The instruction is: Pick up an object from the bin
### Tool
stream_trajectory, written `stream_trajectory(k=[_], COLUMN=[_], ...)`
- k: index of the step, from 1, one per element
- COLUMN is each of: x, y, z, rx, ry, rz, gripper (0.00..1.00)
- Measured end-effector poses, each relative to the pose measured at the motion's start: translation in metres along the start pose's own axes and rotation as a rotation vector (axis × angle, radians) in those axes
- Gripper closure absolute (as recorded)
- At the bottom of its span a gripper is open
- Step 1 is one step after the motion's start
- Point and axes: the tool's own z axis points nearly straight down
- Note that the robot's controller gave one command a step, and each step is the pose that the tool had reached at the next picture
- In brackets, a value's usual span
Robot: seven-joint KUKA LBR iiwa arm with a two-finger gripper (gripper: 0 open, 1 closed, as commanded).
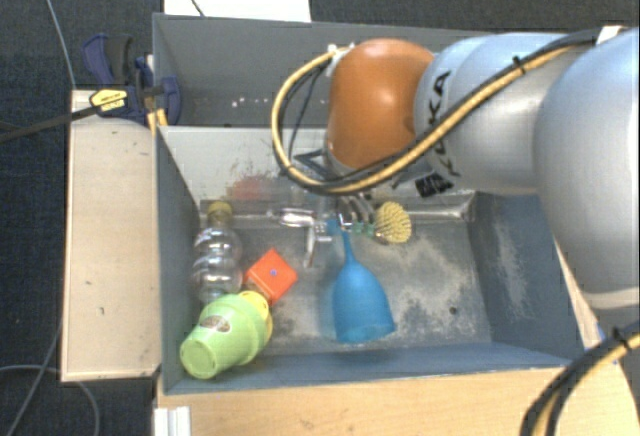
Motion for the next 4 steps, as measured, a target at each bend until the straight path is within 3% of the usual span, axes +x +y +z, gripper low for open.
stream_trajectory(k=[1,2,3,4], x=[-0.002,0.013,0.018,0.04], y=[-0.001,0.036,0.037,0.05], z=[-0.005,0.072,-0.007,0.042], rx=[-0.001,-0.001,-0.001,0.005], ry=[-0.008,-0.003,-0.011,0.01], rz=[0.005,-0.295,-0.275,-0.694], gripper=[0.0,0.0,0.0,0.0])
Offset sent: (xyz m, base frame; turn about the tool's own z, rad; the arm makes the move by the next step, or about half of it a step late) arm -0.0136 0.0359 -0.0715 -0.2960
